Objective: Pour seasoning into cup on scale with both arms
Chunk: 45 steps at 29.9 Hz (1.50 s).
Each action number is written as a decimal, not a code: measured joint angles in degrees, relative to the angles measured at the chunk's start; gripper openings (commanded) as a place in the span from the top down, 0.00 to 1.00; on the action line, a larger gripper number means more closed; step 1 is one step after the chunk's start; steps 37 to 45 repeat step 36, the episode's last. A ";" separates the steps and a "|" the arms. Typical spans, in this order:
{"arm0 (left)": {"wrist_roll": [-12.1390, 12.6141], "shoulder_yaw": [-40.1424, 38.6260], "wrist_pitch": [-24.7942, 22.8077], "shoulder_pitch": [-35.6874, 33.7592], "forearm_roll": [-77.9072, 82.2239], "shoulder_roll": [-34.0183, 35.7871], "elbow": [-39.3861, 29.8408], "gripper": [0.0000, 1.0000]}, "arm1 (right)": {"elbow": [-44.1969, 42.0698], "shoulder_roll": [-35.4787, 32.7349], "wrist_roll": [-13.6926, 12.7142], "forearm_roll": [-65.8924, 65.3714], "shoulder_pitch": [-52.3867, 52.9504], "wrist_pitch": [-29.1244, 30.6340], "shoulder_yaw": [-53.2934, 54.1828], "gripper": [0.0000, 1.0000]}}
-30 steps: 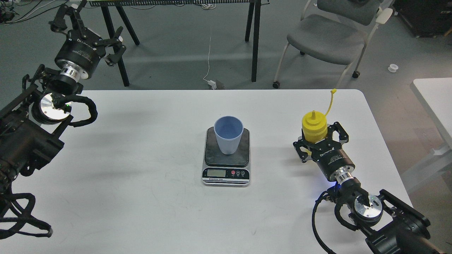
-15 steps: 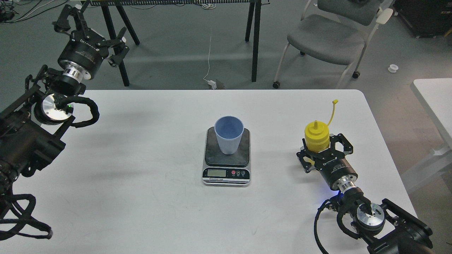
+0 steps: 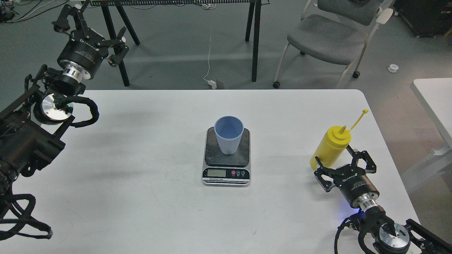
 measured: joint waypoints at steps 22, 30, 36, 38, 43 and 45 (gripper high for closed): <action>-0.70 -1.05 0.00 0.76 -0.99 0.55 -1.36 0.01 | -20.87 -20.42 -0.05 -5.02 25.47 0.02 8.32 0.00; -0.81 -1.15 0.00 2.60 -1.29 0.12 -0.61 0.01 | -41.25 -11.54 -0.05 -5.21 45.82 0.02 2.48 0.00; -0.89 -1.15 0.00 3.76 -3.47 0.00 -0.58 0.01 | -45.31 -6.43 -0.03 -5.19 49.43 0.02 -1.49 0.00; -0.89 -1.15 0.00 3.76 -3.47 0.00 -0.58 0.01 | -45.31 -6.43 -0.03 -5.19 49.43 0.02 -1.49 0.00; -0.89 -1.15 0.00 3.76 -3.47 0.00 -0.58 0.01 | -45.31 -6.43 -0.03 -5.19 49.43 0.02 -1.49 0.00; -0.89 -1.15 0.00 3.76 -3.47 0.00 -0.58 0.01 | -45.31 -6.43 -0.03 -5.19 49.43 0.02 -1.49 0.00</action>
